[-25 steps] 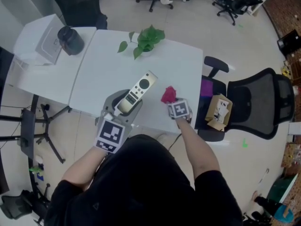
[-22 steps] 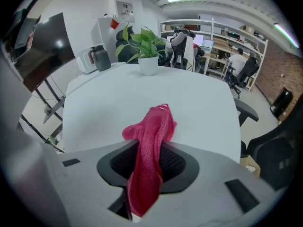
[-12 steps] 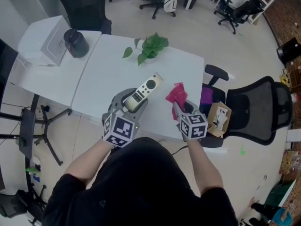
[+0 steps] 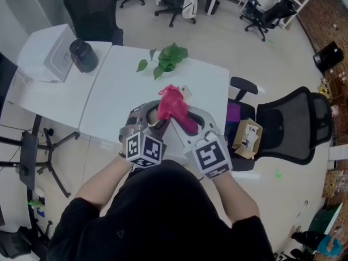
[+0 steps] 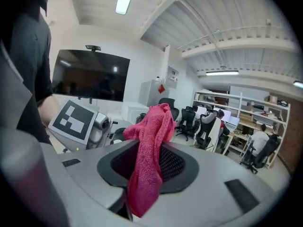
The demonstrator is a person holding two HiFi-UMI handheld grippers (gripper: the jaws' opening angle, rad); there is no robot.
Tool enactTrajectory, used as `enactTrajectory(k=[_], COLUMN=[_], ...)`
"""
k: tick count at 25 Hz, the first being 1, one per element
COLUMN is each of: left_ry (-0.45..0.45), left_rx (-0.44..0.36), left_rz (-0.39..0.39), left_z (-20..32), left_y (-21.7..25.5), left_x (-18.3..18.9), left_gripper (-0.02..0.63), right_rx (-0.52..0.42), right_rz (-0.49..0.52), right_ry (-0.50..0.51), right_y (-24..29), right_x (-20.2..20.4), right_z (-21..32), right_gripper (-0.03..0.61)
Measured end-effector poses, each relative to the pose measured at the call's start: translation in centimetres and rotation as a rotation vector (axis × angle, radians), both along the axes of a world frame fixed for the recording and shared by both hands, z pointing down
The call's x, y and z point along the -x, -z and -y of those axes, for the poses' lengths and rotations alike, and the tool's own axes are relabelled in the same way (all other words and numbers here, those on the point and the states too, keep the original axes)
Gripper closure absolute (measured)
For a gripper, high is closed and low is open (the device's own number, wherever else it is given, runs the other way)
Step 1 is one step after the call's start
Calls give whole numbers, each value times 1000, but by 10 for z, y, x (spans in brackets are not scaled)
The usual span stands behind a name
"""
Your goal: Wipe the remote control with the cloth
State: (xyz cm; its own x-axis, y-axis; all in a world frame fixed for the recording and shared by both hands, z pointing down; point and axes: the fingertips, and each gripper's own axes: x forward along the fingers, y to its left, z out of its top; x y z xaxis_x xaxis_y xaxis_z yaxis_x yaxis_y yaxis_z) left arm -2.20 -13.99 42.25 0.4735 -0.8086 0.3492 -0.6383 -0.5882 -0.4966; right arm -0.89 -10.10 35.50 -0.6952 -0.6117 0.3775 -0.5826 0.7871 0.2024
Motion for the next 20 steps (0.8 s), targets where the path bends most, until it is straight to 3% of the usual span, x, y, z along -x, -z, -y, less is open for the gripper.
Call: enactTrajectory(k=[4,8,13,20], left_ry=[-32,-58,-75,-92], left_rx=[-64,-138,-189,-229], left_rz=[53,85,80,80], left_z=[-6,-14,-22,-27], left_y=[8,17,26,34], left_x=[-8,-10,-10,-10], left_gripper=[403,403,403,403], right_rx=[4,-19,-24,-14], right_rz=[-117,-144,-130,-78], right_ry=[114,123,80,-75], right_y=[-18,-17,-13,-2], right_x=[27,28,16,-32], right_z=[-13,-15,-7,23], right_gripper=[458,458,458,457])
